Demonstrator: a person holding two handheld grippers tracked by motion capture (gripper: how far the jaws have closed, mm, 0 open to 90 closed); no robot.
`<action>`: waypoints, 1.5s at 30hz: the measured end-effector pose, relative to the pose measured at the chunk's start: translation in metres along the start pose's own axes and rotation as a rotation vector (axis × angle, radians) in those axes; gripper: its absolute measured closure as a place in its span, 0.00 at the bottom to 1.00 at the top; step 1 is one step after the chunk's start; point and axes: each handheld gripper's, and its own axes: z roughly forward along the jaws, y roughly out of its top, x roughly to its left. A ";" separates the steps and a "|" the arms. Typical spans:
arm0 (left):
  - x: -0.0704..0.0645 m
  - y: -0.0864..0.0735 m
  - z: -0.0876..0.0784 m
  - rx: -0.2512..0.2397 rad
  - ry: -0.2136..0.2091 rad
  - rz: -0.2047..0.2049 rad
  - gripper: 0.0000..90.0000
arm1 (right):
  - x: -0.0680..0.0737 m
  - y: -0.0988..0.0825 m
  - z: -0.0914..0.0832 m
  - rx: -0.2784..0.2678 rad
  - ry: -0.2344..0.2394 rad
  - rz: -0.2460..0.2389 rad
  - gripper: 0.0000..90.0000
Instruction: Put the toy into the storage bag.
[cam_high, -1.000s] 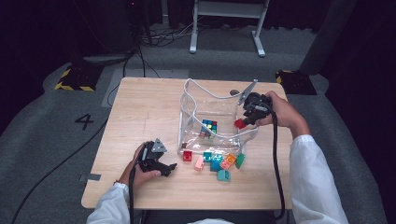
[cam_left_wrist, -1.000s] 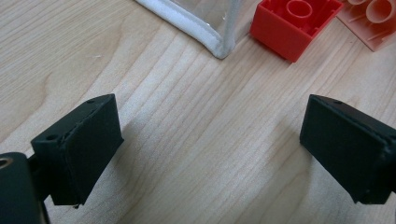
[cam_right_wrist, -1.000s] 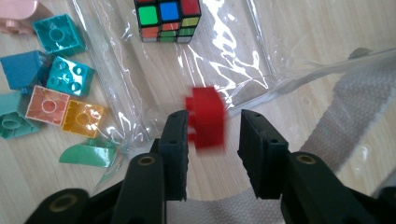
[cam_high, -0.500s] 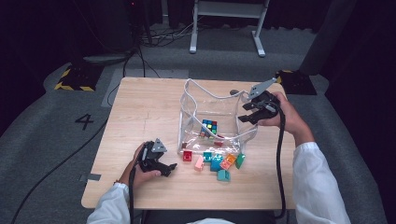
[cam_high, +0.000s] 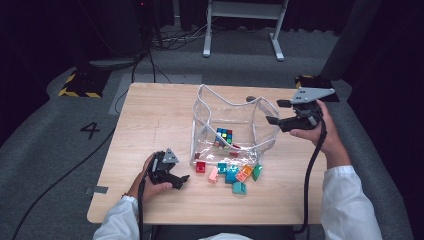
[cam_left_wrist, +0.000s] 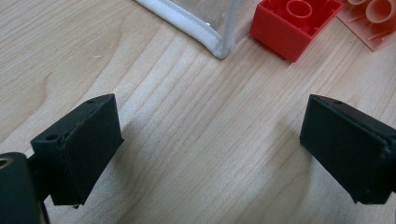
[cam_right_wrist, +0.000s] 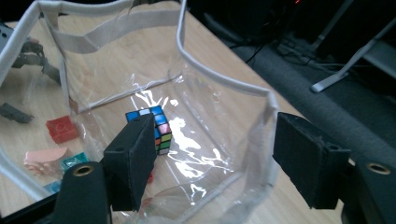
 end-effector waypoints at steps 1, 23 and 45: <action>0.000 0.000 0.000 -0.001 0.000 0.000 0.06 | -0.001 -0.002 -0.006 -0.012 -0.004 0.016 0.33; 0.000 0.000 0.000 0.000 0.000 0.000 0.06 | 0.010 -0.083 -0.035 -0.084 -0.022 0.086 0.32; 0.000 0.000 0.000 0.000 0.000 0.000 0.06 | 0.065 -0.158 0.018 0.058 0.083 0.076 0.32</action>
